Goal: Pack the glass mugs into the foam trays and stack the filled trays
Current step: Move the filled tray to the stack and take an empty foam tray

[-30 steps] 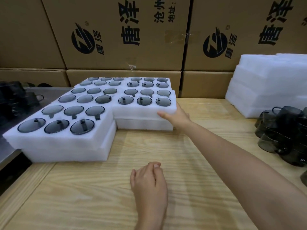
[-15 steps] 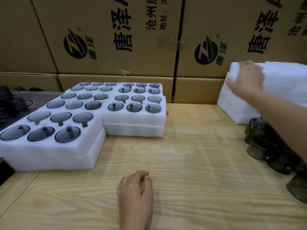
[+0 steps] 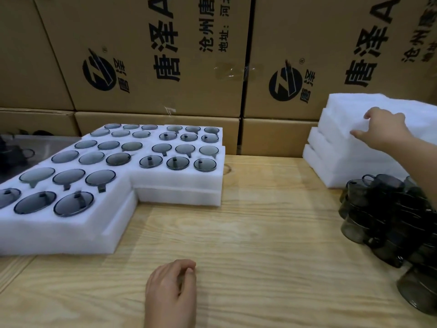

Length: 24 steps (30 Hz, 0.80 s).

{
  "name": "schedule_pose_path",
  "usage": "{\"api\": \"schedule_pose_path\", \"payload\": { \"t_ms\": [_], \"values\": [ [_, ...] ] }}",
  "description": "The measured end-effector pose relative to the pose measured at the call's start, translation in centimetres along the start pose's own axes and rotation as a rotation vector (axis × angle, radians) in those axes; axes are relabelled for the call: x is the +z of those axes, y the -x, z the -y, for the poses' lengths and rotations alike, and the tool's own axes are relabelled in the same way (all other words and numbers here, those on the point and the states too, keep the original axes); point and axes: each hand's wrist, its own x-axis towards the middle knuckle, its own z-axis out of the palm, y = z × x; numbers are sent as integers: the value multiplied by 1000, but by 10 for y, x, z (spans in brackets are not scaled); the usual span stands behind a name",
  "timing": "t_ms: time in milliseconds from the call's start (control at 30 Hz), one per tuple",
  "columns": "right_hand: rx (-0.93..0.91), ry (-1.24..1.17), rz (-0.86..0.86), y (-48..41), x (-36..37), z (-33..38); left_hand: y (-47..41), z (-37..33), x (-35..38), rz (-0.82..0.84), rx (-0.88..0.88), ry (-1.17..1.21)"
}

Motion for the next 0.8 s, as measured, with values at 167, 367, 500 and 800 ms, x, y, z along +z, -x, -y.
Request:
{"api": "schedule_pose_path", "payload": {
  "t_ms": [167,367,500,800],
  "values": [
    [7,-30,-74,13,-2,1,1,-1,-1,33,9,-10],
    [-29,-363,-287,71,-33,32,2,1,-1,31,21,-41],
    [-63,-598,-386,157,-42,65,4,1,-1,38,-28,-11],
    [-435,-979,-221,389,-10,87,-7,-4,-24,35,-228,789]
  ]
}}
